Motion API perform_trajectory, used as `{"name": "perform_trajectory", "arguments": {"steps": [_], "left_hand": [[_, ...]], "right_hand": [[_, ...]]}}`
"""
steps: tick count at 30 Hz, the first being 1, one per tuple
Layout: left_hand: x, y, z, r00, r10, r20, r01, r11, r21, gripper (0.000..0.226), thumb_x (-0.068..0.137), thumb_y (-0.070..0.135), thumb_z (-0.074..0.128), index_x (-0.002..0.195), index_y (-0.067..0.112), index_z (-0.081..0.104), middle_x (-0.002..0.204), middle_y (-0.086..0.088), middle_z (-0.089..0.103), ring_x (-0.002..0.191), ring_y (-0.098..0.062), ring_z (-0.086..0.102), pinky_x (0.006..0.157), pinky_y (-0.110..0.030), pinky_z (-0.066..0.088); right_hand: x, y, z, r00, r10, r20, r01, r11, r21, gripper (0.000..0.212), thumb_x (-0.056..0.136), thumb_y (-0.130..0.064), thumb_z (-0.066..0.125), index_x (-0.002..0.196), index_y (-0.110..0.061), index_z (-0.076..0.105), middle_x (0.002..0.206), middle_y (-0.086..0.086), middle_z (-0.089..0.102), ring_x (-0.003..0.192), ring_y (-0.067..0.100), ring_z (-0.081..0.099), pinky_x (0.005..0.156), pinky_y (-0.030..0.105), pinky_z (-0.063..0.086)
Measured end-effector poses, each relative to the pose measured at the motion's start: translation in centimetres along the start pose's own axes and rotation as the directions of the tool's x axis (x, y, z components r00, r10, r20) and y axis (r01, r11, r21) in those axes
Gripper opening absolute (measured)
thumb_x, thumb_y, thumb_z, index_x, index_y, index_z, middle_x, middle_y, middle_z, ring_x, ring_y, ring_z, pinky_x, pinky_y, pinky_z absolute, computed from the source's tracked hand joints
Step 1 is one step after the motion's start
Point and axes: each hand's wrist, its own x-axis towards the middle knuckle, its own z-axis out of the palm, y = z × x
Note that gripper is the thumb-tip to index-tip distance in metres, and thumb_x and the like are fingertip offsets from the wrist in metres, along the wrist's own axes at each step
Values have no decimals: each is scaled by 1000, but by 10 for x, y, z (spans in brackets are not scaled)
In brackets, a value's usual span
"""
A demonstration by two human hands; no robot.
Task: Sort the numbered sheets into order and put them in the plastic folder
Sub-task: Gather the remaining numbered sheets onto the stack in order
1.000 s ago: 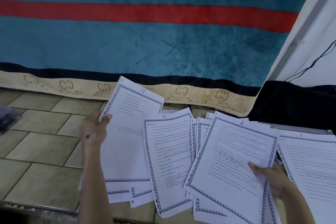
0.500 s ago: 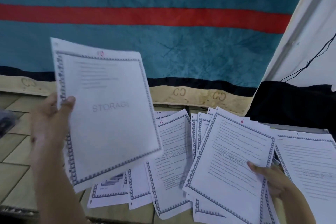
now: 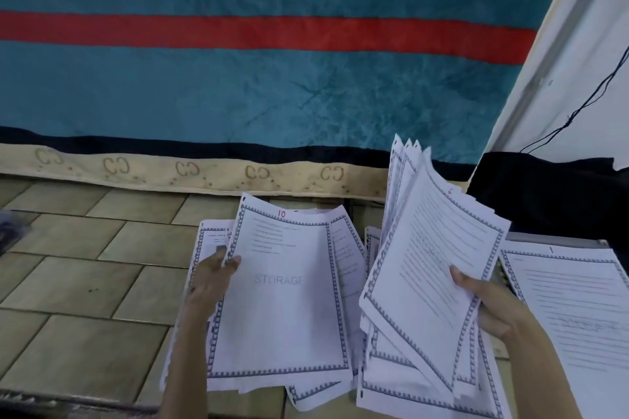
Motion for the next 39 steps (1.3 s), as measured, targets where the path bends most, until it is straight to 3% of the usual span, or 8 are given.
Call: {"name": "perform_trajectory", "arguments": {"steps": [3,7,9,12,16,22,31,39], "left_hand": [[-7,4,10,1000,-14,23,16,997,-71,16,96,10,49,111,10,55,112,-3,55,103,-18,52,86,-26,37],[2,0,16,995,-84,54,85,996,-19,58,93,52,38,134,13,46,146,-9,37,138,-25,32,110,-38,29],[5,-1,18,984,-174,42,174,985,8,73,91,58,36,145,9,30,156,-12,17,143,-29,21,117,-42,20],[7,-9,22,976,-168,140,155,983,102,90,68,57,72,137,6,42,142,-9,45,131,-29,43,111,-43,34],[-8,-6,16,991,-38,128,36,999,21,47,77,12,75,118,11,53,110,3,63,107,-19,56,92,-30,44],[-42,52,-20,929,313,196,-253,926,-280,65,56,34,87,112,12,64,103,-1,73,98,-20,69,75,-27,58],[-78,115,18,795,587,-152,-606,763,-223,16,76,19,72,80,31,63,72,26,70,72,8,67,60,-12,54],[-49,83,25,826,564,-24,-555,804,-213,40,68,13,76,99,24,54,93,12,67,86,-3,67,67,-14,54]], "right_hand": [[13,-1,27,1000,-28,-14,26,995,-101,18,85,-2,60,102,-8,65,100,4,70,70,20,73,52,33,59],[36,31,70,998,-16,58,38,918,-394,93,25,-34,97,108,-9,65,109,10,71,100,28,67,89,47,53],[43,51,91,992,3,127,59,872,-485,71,43,-18,92,108,-11,64,115,13,68,94,18,69,84,36,56],[49,74,112,984,-36,176,136,789,-599,41,72,-2,76,106,-17,60,116,8,67,89,8,67,79,24,55],[51,76,121,986,-97,132,157,794,-588,50,71,-7,79,115,-17,59,118,4,67,105,19,64,97,41,50],[25,33,142,948,-191,256,248,945,-214,58,59,-17,81,113,-6,62,108,8,72,96,24,70,74,34,58],[-24,-29,175,714,-689,123,692,667,-277,30,74,-9,77,97,-23,64,95,-10,72,88,3,69,72,15,54],[-23,-28,132,761,-575,299,629,544,-555,42,63,-10,82,96,-27,63,83,-28,70,84,-12,65,68,7,51]]}}
